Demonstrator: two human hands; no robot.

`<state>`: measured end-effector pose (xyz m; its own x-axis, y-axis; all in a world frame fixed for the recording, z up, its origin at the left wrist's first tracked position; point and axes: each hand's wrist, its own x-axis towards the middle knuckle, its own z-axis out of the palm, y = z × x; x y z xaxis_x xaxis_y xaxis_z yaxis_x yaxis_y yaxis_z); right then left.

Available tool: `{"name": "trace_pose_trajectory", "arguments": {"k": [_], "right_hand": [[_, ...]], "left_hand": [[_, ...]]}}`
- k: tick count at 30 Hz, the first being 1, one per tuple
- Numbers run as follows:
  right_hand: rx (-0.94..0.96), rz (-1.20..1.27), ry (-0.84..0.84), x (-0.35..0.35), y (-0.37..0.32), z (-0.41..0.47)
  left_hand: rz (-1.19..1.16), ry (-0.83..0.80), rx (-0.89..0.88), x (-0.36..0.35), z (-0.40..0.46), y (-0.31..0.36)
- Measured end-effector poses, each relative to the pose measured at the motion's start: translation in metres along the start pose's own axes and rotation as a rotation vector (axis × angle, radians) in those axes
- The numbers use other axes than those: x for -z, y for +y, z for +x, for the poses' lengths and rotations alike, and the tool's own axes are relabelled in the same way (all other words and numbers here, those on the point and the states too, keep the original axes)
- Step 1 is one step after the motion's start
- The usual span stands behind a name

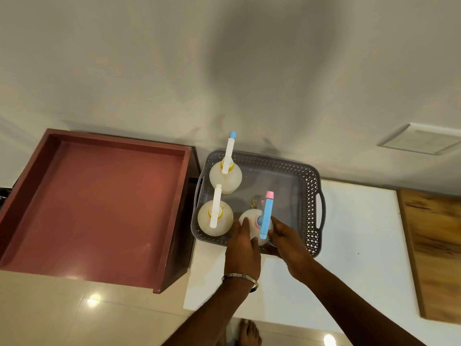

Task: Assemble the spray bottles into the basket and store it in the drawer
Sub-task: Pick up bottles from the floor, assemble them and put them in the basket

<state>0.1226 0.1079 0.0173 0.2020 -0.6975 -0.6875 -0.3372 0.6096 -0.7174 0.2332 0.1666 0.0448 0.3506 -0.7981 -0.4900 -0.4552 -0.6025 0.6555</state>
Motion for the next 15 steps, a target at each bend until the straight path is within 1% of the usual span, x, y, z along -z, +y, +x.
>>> {"name": "trace_pose_trajectory", "arguments": {"k": [6,15], "right_hand": [[0.040,-0.083,-0.021,-0.002,-0.002,-0.002],[0.025,-0.170,0.051,-0.001,-0.005,-0.013]], "left_hand": [[-0.014,0.006,0.019,-0.001,-0.002,0.000],[-0.086,0.022,0.004,0.003,-0.009,-0.001]]}}
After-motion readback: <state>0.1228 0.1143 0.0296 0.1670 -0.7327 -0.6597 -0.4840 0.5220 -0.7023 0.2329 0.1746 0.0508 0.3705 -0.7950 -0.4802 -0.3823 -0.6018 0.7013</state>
